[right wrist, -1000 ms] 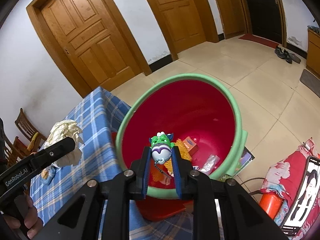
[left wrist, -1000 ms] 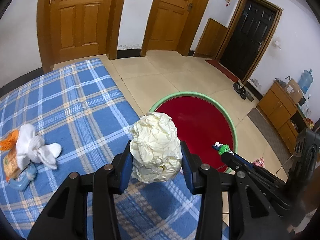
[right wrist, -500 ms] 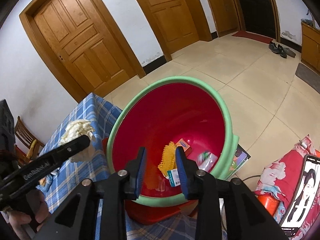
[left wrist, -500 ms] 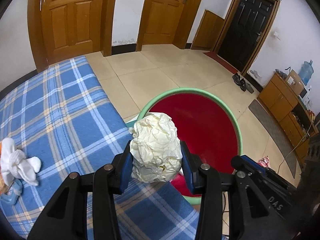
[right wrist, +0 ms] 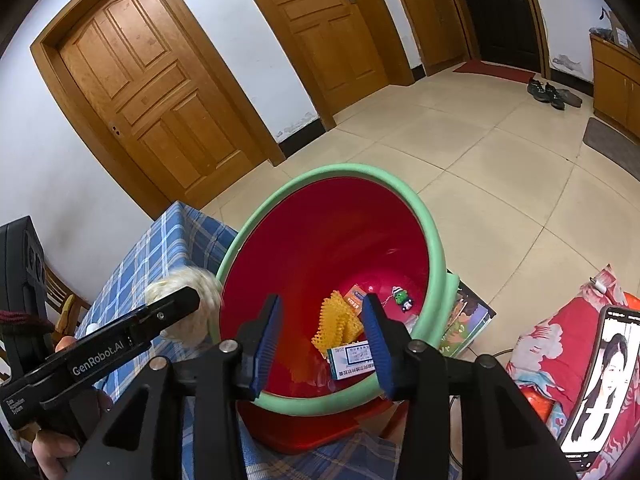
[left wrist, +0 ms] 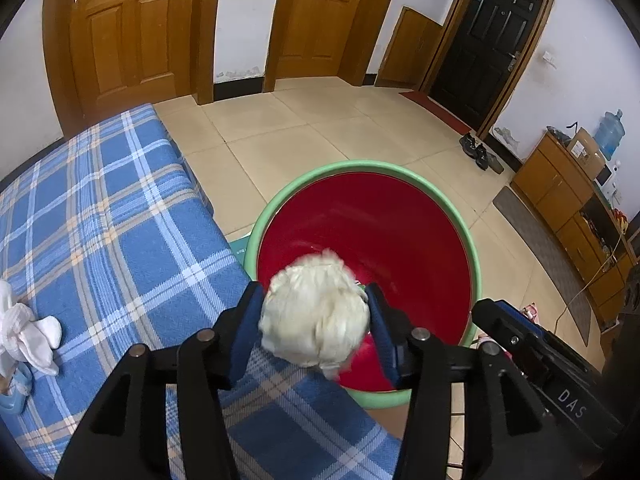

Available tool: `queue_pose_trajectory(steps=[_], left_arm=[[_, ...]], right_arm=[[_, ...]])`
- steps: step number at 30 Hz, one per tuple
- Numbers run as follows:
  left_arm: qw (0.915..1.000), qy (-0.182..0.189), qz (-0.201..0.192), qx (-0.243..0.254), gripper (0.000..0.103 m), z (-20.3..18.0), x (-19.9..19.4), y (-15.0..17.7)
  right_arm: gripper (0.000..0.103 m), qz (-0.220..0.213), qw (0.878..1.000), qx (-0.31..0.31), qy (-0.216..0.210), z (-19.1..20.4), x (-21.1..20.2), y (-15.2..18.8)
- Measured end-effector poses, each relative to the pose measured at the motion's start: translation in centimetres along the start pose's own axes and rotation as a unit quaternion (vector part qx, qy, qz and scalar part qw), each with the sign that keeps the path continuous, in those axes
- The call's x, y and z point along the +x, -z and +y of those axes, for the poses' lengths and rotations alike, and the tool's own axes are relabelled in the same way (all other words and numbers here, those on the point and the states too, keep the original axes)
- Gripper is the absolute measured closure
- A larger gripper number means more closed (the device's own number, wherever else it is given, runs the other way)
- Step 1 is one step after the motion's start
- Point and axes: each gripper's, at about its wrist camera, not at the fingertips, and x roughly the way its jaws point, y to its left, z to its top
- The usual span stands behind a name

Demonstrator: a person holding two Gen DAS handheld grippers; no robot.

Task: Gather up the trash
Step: 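Open both grippers to drop the cream paper and green toy into the bucket, then move both open tools back over the table toward the white cloth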

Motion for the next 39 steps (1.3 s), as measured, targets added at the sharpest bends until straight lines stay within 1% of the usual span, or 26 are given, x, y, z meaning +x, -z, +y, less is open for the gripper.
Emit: queue_pose_trajectory(steps=[4, 6, 11, 20, 28, 39], left_arm=[[1.0000, 0.002, -0.004, -0.001, 0.043, 0.1, -0.3, -0.1], [1.0000, 0.003, -0.008, -0.001, 0.040, 0.1, -0.7, -0.1], [0.9999, 0.005, -0.015, -0.002, 0.040, 0.2, -1.4, -0.2], [0.9994, -0.001, -0.031, -0.014, 0.040, 1.3, -3.2, 0.1], [0.9981, -0.017, -0.050, -0.031, 0.040, 3.3, -5.3, 0.3], [0.9949, -0.047, -0.072, -0.053, 0.040, 6.9, -8.2, 0.8]], right_arm=[[0.055, -0.001, 1.000, 0.002, -0.001, 0.1, -0.2, 0.0], [0.054, -0.002, 1.000, 0.003, -0.002, 0.0, -0.3, -0.1], [0.051, -0.003, 1.000, 0.003, -0.002, 0.0, -0.3, -0.1], [0.049, -0.005, 1.000, -0.004, -0.009, 0.8, -1.0, -0.1], [0.047, -0.004, 1.000, -0.016, -0.018, 2.3, -1.3, 0.2], [0.038, -0.001, 0.999, -0.034, -0.032, 4.7, -1.6, 0.7]])
